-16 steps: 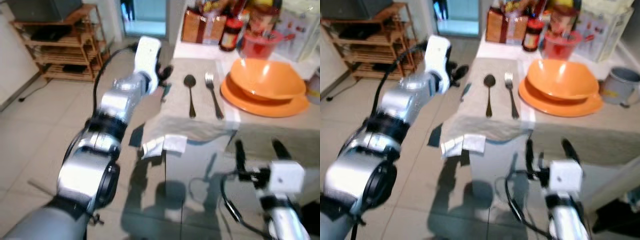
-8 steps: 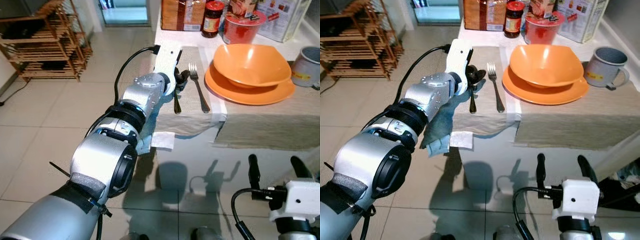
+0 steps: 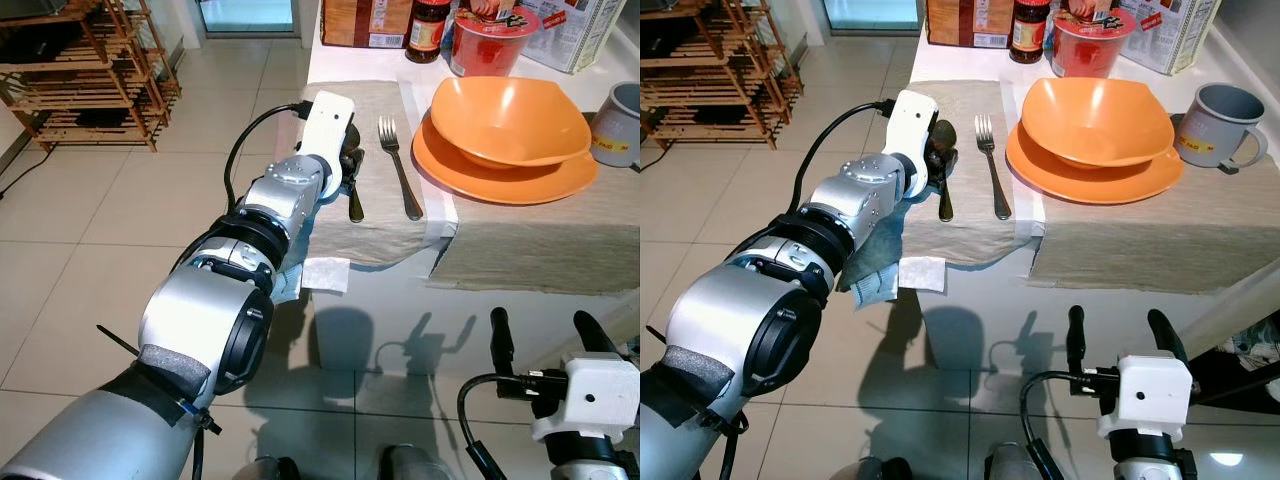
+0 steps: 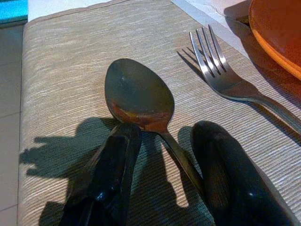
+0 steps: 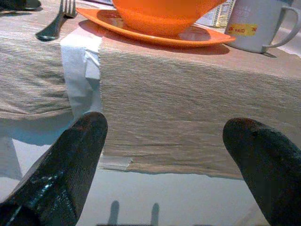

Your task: Setting the table

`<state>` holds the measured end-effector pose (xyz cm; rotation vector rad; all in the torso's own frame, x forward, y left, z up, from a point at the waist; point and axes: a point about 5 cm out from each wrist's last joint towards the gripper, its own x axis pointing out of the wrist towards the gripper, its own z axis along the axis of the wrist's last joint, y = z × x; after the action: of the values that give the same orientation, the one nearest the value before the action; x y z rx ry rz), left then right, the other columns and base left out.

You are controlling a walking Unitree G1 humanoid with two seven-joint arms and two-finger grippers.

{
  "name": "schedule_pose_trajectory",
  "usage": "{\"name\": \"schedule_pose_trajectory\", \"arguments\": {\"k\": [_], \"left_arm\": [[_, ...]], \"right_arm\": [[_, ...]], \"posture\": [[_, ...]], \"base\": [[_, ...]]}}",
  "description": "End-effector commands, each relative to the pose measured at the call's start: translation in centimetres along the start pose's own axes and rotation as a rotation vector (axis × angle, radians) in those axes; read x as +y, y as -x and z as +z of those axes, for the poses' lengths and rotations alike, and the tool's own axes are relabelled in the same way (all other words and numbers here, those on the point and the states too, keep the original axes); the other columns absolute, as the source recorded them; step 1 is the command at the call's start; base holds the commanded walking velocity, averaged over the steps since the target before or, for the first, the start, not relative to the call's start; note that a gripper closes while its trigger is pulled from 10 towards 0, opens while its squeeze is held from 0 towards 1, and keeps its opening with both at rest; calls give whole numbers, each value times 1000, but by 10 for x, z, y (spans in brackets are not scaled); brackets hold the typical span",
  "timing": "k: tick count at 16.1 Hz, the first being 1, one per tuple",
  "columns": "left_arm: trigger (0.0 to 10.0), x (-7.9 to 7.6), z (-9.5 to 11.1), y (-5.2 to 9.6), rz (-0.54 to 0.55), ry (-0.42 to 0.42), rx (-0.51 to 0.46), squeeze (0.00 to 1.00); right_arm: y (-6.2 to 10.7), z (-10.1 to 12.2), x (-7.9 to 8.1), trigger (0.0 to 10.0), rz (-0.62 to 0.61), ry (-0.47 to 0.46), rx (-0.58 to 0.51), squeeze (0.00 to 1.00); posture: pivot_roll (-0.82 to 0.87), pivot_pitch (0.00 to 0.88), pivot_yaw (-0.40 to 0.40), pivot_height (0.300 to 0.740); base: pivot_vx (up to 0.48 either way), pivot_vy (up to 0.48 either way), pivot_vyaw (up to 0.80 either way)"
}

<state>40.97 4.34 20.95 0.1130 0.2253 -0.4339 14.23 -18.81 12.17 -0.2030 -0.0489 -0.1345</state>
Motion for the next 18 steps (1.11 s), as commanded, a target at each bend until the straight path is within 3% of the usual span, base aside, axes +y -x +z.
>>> {"name": "schedule_pose_trajectory", "arguments": {"k": [1,4,8,11,12,13,18], "left_arm": [[10000,-1,2,-1,7,-8,11,0],[10000,-4,-3,-1,-1,9,36,0],[10000,-9,-13,-1,-18,138,116,0],[10000,-11,-13,-2,-23,109,121,0],[10000,-13,-17,-2,-21,31,147,576],[10000,-13,-20,-2,-19,7,156,1000],[10000,-13,-22,-2,-27,-39,148,969]], "right_arm": [[1,1,2,10000,1,-3,10,0],[1,1,2,10000,2,-5,15,0],[-2,0,3,10000,8,-7,12,0],[-3,0,4,10000,11,-9,12,0],[-5,-1,5,10000,16,-11,12,0],[-5,-1,6,10000,17,-12,12,0],[-6,-2,8,10000,18,-17,13,0]], "posture": [[-305,130,80,740],[-300,132,86,740],[-300,123,86,740],[-296,117,85,740],[-289,112,85,740],[-288,113,87,740],[-287,115,88,740]], "base": [[0,0,0],[0,0,0],[0,0,0],[0,0,0],[0,0,0],[0,0,0],[0,0,0]]}}
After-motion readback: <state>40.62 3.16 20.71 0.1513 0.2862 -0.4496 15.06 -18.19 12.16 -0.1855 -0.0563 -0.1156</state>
